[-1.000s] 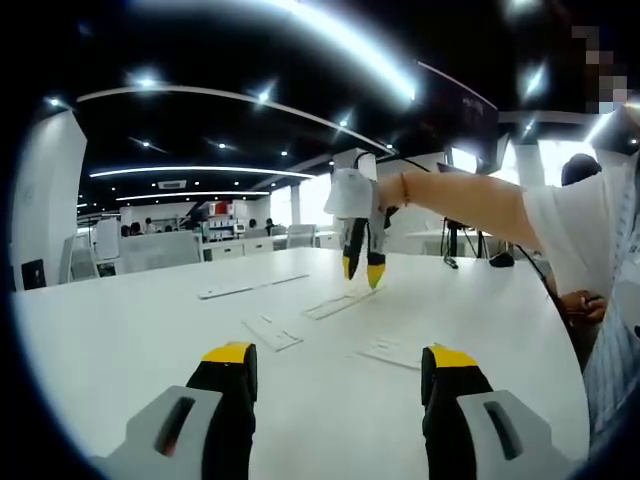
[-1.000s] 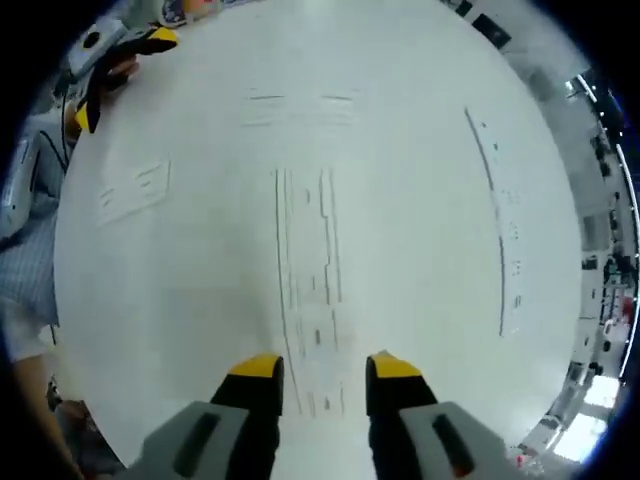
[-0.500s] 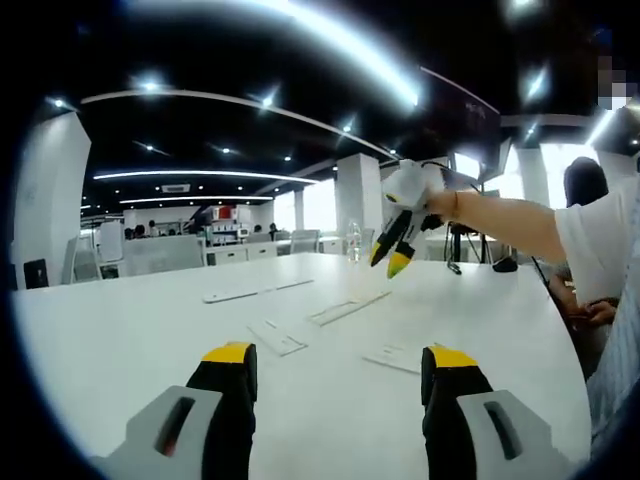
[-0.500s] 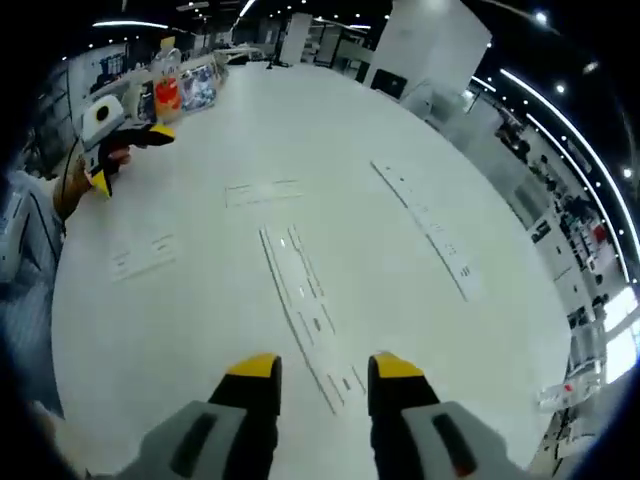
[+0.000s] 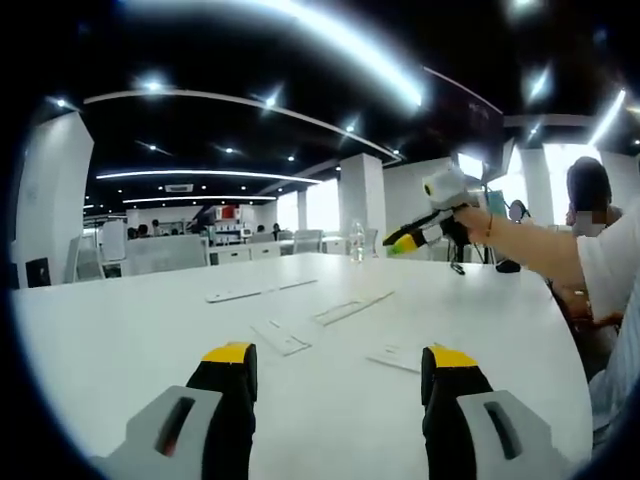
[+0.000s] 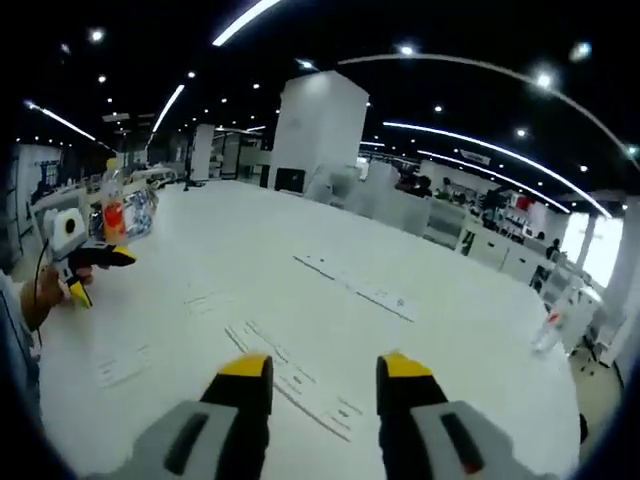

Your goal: Locate the socket holder cover, grip the socket holder cover, clip it into the socket holder slot.

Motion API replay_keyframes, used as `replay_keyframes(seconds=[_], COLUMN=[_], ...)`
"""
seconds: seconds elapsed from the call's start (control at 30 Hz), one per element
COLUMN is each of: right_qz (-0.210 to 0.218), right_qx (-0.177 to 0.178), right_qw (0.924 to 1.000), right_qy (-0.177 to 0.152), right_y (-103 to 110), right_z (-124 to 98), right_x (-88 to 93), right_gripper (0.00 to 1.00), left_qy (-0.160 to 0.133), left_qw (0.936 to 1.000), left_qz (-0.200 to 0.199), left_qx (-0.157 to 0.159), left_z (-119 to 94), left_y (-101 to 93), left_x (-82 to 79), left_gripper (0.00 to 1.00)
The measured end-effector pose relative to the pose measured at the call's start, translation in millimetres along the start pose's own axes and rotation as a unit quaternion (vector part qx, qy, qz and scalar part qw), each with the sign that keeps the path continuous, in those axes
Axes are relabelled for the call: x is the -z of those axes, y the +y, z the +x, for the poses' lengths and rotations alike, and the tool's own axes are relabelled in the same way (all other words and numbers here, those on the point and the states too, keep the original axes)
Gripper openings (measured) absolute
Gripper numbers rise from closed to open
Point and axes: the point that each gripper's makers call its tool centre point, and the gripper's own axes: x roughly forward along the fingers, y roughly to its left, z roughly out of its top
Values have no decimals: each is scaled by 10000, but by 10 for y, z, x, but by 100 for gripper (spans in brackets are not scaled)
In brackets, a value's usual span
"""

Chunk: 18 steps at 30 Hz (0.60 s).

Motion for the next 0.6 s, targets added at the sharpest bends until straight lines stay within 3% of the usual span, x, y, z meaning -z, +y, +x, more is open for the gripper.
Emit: replay_keyframes(seconds=[0.1, 0.33, 0.47, 0.6], right_qz=[204, 567, 685, 582], right_qx=[87, 52, 51, 111], right_qw=[9996, 9966, 9956, 9974], right_qy=[-198, -601, -637, -417], right_y=[14, 164, 229, 194], right_z=[24, 103, 193, 238], right_x=[92, 204, 299, 434], right_gripper=[51, 53, 56, 57], left_qy=[-7, -9, 20, -40], left_qw=[10000, 10000, 10000, 10000], left_qz=[-2, 7, -2, 55], left_qx=[-10, -47, -50, -1], left_z=[-9, -35, -42, -52], left_y=[12, 42, 51, 19], left_x=[2, 10, 24, -12], left_gripper=[67, 67, 67, 67])
